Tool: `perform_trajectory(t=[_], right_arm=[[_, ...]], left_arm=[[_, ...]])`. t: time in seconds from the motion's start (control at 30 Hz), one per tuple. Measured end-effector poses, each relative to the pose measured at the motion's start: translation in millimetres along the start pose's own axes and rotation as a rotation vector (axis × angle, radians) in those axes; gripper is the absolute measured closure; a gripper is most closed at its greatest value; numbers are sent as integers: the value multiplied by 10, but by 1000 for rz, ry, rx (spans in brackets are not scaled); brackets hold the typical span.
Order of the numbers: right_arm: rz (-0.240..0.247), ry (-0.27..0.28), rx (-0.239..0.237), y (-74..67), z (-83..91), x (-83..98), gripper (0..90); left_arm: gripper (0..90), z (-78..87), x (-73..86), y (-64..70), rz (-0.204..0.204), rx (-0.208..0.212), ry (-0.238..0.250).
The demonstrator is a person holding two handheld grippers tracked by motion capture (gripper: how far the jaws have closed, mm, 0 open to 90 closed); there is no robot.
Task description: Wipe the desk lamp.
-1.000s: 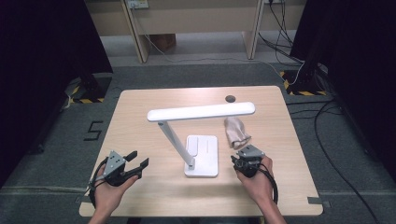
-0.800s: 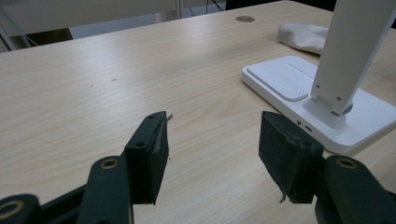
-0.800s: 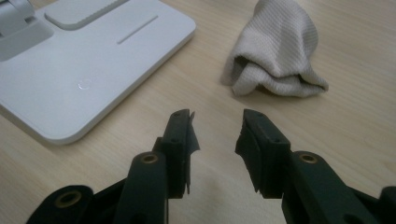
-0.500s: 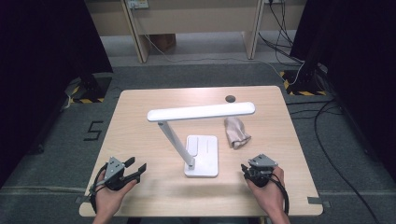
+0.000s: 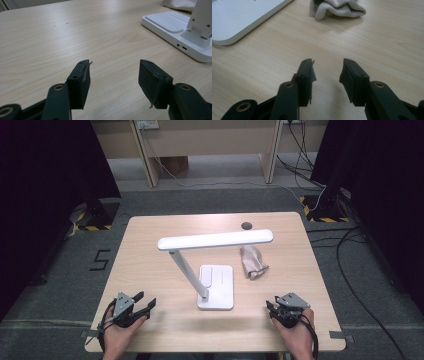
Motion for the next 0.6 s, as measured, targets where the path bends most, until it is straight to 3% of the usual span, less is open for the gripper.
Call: perform_trajectory(t=[0.6], right_arm=[[-21, 78, 13, -23, -44, -47, 559]], left_arm=[[422, -14, 27, -5, 11, 14, -7]])
Point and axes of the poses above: each handheld gripper's, and its own axes: z roughly backward along the jaws, x roughly out of its underside, y roughly to its right, the point moved 6 cm from there along -z, roughly forward along the jaws, and after that the axes turned 10 degrees about y, right-handed, at the moved point
